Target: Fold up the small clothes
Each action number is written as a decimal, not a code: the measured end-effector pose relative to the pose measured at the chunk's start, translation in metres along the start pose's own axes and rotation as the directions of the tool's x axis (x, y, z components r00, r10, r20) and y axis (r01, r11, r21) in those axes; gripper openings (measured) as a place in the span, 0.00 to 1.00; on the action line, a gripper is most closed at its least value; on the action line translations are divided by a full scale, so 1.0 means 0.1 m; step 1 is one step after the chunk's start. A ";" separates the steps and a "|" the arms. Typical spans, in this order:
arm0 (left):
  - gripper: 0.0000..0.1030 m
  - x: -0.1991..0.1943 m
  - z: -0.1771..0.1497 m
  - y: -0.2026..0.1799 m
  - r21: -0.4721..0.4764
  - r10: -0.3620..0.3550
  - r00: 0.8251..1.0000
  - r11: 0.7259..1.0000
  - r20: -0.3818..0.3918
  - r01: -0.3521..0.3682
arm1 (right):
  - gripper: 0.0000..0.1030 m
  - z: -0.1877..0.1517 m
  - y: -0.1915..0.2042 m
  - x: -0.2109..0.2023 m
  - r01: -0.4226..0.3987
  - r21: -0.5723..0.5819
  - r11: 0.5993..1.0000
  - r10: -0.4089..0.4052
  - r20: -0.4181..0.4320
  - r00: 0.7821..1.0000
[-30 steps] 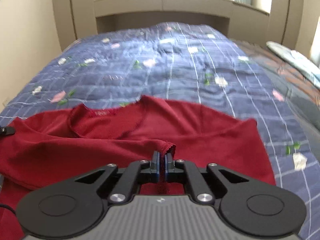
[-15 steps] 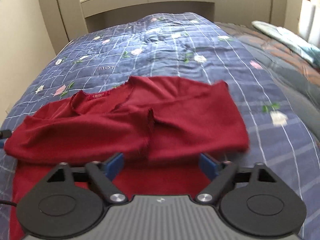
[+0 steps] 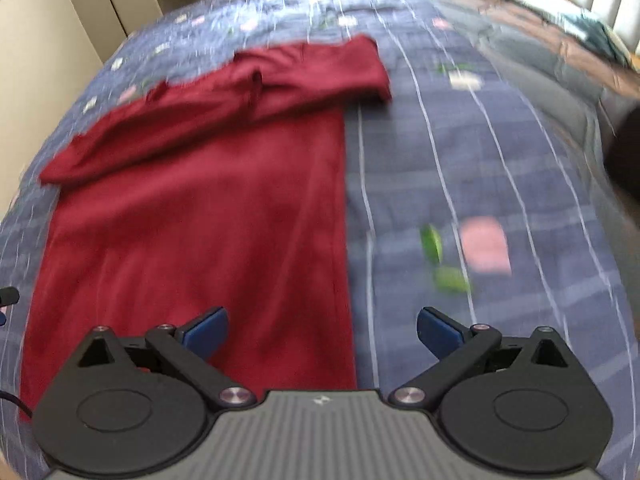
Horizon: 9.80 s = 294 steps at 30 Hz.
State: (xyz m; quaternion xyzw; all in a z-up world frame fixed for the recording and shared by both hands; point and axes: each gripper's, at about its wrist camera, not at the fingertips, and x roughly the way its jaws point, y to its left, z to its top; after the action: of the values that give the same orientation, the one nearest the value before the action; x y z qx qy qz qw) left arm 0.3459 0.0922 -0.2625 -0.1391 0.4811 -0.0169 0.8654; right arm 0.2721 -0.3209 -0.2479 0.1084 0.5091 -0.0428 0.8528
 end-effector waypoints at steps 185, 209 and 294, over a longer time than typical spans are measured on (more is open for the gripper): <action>0.04 -0.98 0.74 -1.76 0.840 0.036 0.999 0.542 0.000 -0.019 | 0.07 1.37 0.67 -1.00 -0.043 -0.379 0.924 0.086 0.099 0.991; 0.15 0.80 1.86 -1.73 0.776 0.082 0.985 0.627 -0.153 0.068 | 0.12 2.55 0.91 0.50 0.014 -0.407 0.913 -0.023 -0.018 1.000; 0.99 -1.68 -0.99 -1.77 0.220 0.376 0.881 0.921 -0.289 -0.321 | 1.00 -0.35 -0.98 -1.78 0.008 0.120 0.993 0.003 -0.084 0.996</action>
State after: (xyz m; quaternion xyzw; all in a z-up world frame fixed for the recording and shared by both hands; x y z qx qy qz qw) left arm 0.1913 -0.0731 -0.1278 0.0270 0.6313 0.0766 0.7713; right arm 0.1392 -0.4152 -0.1212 0.1608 0.5411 -0.0700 0.8225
